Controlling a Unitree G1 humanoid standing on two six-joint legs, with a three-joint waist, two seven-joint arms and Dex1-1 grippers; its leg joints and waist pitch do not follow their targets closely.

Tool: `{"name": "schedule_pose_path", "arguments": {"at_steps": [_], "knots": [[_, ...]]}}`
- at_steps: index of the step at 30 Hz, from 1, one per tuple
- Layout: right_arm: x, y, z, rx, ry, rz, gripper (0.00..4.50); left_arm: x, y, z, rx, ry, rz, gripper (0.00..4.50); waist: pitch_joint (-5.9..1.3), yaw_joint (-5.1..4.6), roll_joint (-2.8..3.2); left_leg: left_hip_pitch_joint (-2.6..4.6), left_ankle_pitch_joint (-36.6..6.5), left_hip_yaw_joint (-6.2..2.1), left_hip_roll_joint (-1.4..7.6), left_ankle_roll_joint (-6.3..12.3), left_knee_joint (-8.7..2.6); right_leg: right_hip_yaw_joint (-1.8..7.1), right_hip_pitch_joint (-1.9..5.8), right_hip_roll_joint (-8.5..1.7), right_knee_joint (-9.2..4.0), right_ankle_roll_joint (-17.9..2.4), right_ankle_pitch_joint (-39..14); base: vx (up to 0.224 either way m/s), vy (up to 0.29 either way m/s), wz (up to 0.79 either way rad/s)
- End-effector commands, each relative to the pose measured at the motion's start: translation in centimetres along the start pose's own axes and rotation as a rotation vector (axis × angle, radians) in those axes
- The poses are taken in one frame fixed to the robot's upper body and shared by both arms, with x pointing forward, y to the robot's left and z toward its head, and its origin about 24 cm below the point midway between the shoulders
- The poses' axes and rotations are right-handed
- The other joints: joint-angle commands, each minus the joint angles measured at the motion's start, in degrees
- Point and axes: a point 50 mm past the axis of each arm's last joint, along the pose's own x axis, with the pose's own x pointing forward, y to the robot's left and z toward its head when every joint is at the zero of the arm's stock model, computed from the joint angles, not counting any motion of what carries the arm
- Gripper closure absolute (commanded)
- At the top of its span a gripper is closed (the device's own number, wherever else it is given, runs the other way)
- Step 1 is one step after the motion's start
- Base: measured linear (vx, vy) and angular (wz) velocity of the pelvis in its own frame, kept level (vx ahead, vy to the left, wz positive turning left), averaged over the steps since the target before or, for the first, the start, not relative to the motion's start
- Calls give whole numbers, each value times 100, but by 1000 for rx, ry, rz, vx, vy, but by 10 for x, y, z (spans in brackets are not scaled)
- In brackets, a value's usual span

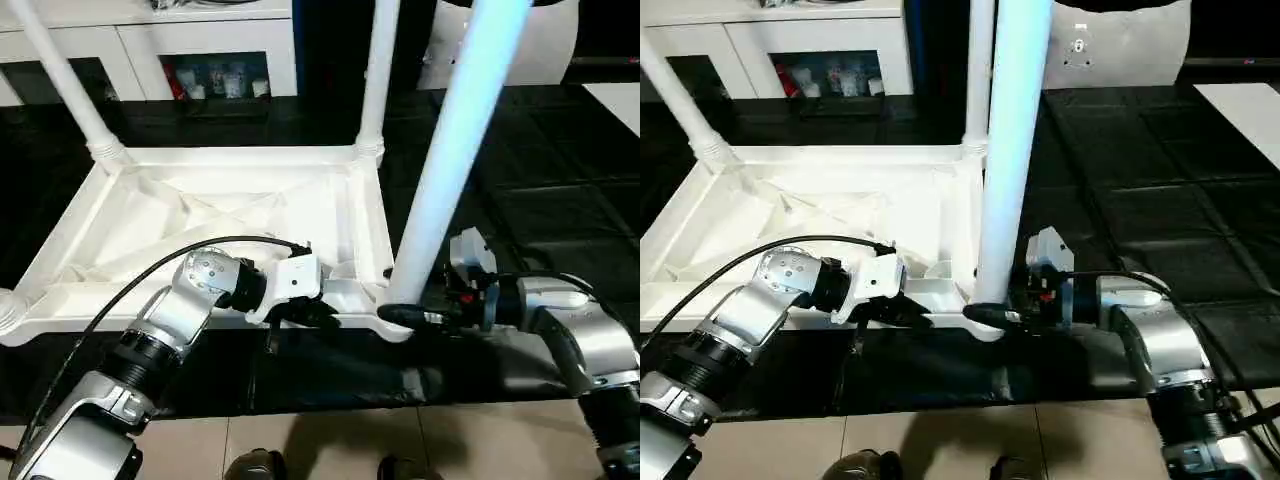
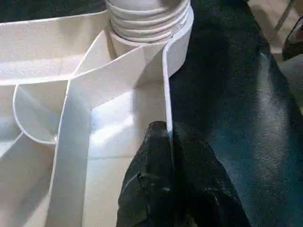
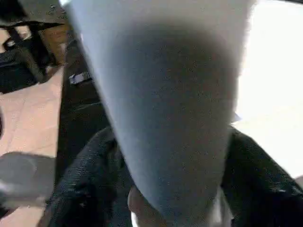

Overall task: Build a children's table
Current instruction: Rotate leg to tighten

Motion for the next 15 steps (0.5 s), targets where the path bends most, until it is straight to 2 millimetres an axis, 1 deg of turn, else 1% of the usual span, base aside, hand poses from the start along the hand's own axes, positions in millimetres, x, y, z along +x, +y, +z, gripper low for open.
{"name": "schedule_pose_path", "arguments": {"at_steps": [1, 3, 5, 6, 7, 9, 10, 13, 14, 15], "knots": [[0, 1, 0, 14, 19, 56, 195, -1, 2, 5, 45, -2, -25, 450, -471, -18, -137, 167, -1202, -118, 319, 562, -384, 222, 270, -314, -334, -1347, -1586, 0, 0, 0], [0, 1, -1, 17, 26, 68, 207, -3, 2, 5, 43, -1, -25, 450, -466, -8, -121, 169, -1250, -122, 313, 539, -385, 221, 266, -324, -351, -1313, -1752, 0, 0, 0], [0, 1, -1, 22, 30, 78, 228, -3, 2, 4, 42, 0, -24, 450, -457, -10, -125, 180, -1317, -127, 322, 490, -397, 223, 257, -318, -358, -1276, -1860, 0, 0, 0], [0, 2, -1, 24, 31, 82, 234, -4, 2, 4, 41, 0, -25, 450, -455, -15, -129, 174, -1336, -131, 321, 469, -402, 223, 261, -321, -358, -1259, -1898, 0, 0, 0], [0, 2, -2, 25, 35, 89, 238, -4, 2, 4, 39, 1, -26, 450, -455, -10, -124, 184, -1358, -128, 322, 457, -400, 227, 252, -325, -369, -1246, -1935, 0, 0, 0], [0, 2, -2, 29, 38, 97, 241, -4, 2, 3, 37, 1, -27, 450, -453, -12, -127, 180, -1363, -131, 320, 446, -404, 225, 255, -322, -369, -1231, -1958, 0, 0, 0], [0, 3, -3, 41, 43, 117, 244, -4, 2, 3, 31, -1, -30, 450, -456, -6, -91, 178, -1373, -135, 319, 435, -405, 225, 257, -323, -370, -1231, -1943, 0, 0, 0], [3, 7, -4, 56, 36, 133, 247, -4, 2, 4, 19, -9, -25, 450, -464, -3, -95, 179, -1327, -133, 324, 450, -402, 225, 259, -314, -351, -1298, -1743, 0, 0, 0], [5, 9, -4, 65, 25, 138, 247, -3, 3, 4, 2, -14, -12, 450, -462, -1, -53, 175, -1327, -134, 320, 447, -403, 221, 262, -309, -344, -1322, -1663, 0, 0, 0], [7, 12, -4, 77, 14, 138, 247, -2, 5, 5, -27, -20, 9, 450, -464, -3, -66, 176, -1319, -130, 319, 450, -402, 223, 267, -305, -341, -1339, -1613, 0, 0, 0]]}}
